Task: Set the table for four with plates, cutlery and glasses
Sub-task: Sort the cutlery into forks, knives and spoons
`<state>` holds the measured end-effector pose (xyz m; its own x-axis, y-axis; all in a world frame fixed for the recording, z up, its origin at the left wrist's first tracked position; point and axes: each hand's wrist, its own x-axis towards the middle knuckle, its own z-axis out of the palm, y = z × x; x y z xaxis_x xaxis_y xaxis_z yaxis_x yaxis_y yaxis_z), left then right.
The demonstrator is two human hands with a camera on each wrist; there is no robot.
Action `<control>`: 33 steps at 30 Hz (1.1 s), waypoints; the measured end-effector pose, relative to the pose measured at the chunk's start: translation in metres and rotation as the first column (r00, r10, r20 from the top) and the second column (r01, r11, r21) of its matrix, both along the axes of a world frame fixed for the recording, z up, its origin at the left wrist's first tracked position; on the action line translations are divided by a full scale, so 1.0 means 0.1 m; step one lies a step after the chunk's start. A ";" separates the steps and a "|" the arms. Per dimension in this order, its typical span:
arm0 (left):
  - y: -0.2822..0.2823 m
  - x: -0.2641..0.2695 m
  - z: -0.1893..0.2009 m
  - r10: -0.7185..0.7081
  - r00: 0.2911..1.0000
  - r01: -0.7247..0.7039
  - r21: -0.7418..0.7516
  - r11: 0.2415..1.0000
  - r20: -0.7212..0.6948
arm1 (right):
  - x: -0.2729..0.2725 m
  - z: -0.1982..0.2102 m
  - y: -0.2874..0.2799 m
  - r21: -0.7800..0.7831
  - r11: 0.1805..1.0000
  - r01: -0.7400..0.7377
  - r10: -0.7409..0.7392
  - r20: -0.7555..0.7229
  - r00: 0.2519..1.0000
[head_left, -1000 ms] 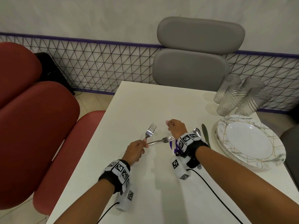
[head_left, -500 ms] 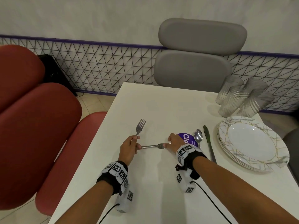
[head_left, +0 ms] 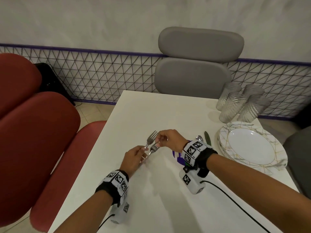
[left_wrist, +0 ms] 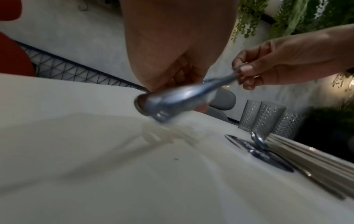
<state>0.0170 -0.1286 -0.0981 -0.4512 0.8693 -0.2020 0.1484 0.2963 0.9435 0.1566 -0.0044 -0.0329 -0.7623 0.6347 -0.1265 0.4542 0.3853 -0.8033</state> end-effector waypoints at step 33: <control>0.20 0.50 0.22 -0.153 0.969 0.157 -0.005 0.988 0.193 | 0.22 -0.06 0.17 -0.108 0.949 0.297 -0.307 -0.082 0.948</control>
<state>0.0668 -0.1084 -0.0761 -0.2628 0.9205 -0.2892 0.0116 0.3027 0.9530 0.1782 0.0130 -0.0388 -0.5482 0.8260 -0.1310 0.4562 0.1641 -0.8746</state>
